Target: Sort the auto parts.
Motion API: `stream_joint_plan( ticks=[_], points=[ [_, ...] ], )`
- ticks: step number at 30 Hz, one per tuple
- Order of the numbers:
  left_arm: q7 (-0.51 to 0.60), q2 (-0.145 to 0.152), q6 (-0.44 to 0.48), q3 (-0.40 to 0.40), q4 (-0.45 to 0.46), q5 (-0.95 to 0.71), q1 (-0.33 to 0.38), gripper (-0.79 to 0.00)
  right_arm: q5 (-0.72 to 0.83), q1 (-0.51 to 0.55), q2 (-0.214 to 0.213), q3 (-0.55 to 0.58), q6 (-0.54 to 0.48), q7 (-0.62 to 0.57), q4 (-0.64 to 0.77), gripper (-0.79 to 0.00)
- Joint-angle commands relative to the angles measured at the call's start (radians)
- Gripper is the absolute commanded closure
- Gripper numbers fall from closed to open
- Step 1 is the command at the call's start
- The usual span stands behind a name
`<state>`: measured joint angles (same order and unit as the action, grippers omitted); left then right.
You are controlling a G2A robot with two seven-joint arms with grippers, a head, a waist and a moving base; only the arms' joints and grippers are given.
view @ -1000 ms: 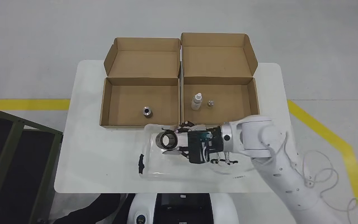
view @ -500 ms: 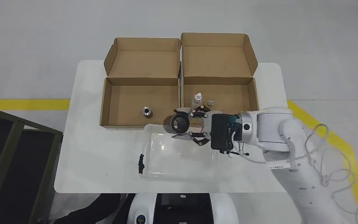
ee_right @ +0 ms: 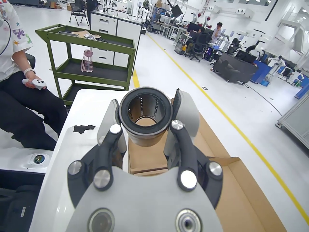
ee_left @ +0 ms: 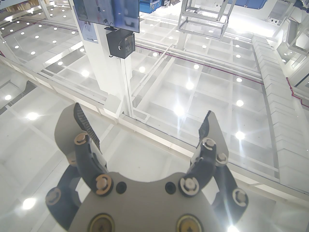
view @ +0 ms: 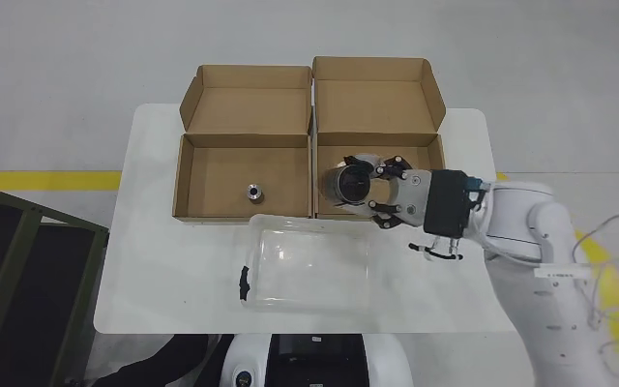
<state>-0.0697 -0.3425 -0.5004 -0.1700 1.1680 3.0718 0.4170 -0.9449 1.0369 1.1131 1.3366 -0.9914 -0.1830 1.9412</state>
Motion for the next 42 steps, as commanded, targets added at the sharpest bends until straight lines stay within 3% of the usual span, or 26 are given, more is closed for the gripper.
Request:
stream_joint_plan(
  ticks=[1, 14, 31, 42],
  points=[
    [0.0, 0.0, 0.0, 0.0, 0.0, 0.0, 0.0, -0.785, 0.002, 0.006, -0.002, 0.011, 0.003, 0.007, 0.004, 0.0],
    [0.0, 0.0, 0.0, 0.0, 0.0, 0.0, 0.0, -0.785, 0.008, 0.002, -0.009, -0.007, -0.004, 0.013, 0.003, 0.0],
    [0.0, 0.0, 0.0, 0.0, 0.0, 0.0, 0.0, -0.785, -0.03, -0.091, 0.008, -0.235, 0.001, -0.077, -0.069, 0.0],
    [0.0, 0.0, 0.0, 0.0, 0.0, 0.0, 0.0, -0.785, -0.041, -0.214, 0.047, -0.413, 0.051, -0.099, -0.241, 0.0]
  ],
)
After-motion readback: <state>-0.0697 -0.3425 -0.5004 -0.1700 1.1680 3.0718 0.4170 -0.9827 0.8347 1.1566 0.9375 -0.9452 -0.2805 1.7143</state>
